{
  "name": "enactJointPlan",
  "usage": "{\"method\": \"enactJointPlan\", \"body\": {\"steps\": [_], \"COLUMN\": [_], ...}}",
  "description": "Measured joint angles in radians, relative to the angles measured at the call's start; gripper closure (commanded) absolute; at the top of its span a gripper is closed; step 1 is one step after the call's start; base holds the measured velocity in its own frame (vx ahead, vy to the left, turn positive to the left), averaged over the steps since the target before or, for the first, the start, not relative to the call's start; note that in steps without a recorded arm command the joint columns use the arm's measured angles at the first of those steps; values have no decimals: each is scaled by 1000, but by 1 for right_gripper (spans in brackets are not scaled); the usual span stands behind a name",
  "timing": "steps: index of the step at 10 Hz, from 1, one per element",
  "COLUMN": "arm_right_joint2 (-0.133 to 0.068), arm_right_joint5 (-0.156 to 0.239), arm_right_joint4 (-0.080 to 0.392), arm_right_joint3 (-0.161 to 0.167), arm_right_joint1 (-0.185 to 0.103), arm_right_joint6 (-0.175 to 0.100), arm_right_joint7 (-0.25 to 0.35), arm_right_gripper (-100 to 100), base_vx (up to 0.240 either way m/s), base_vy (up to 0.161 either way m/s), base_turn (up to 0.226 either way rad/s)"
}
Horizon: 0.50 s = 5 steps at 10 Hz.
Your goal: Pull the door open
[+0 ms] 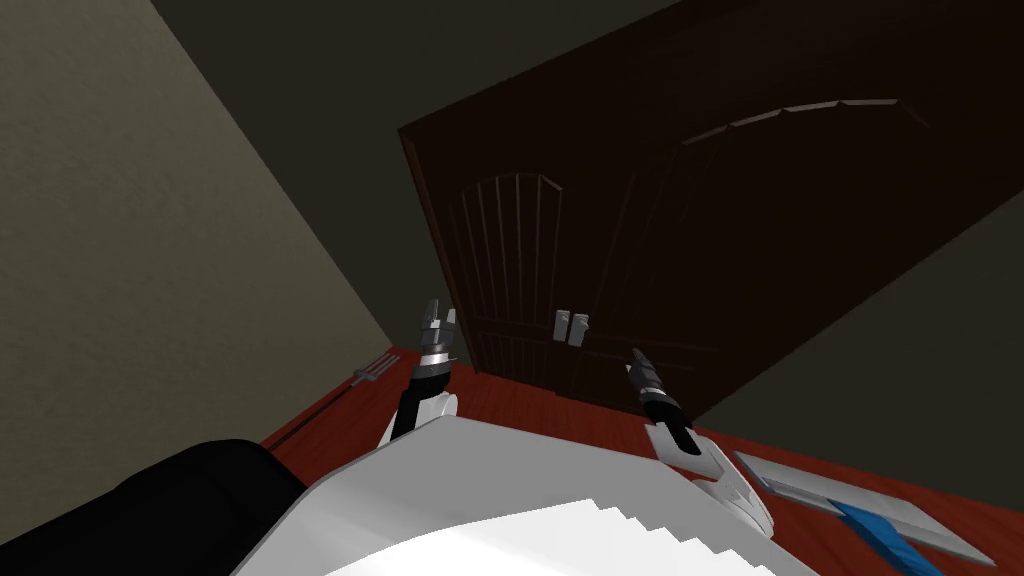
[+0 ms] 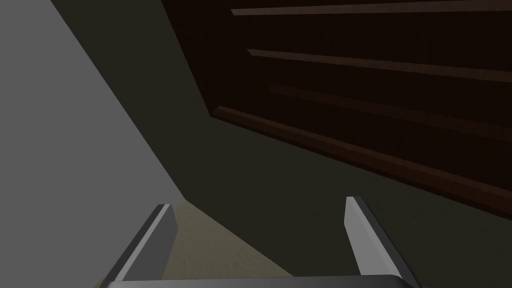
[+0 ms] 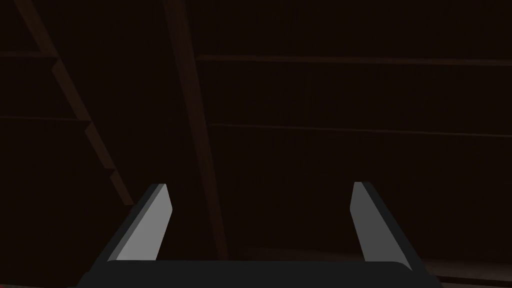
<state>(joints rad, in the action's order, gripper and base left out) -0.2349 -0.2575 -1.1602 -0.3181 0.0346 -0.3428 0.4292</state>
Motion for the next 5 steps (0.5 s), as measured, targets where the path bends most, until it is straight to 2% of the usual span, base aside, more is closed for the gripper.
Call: {"method": "enactJointPlan", "body": {"steps": [2, 4, 5], "arm_right_joint2": [9, 17, 27], "arm_right_joint5": [-1, -2, -4], "arm_right_joint4": [-12, -13, -9], "arm_right_joint3": [2, 15, 23], "arm_right_joint1": [-1, -18, -31], "arm_right_joint6": [7, 4, -3], "arm_right_joint7": [-4, -5, -8], "arm_right_gripper": [-100, -100, -100], "base_vx": [190, 206, 206], "base_vy": [7, 55, 91], "base_turn": [74, 151, 193]}}
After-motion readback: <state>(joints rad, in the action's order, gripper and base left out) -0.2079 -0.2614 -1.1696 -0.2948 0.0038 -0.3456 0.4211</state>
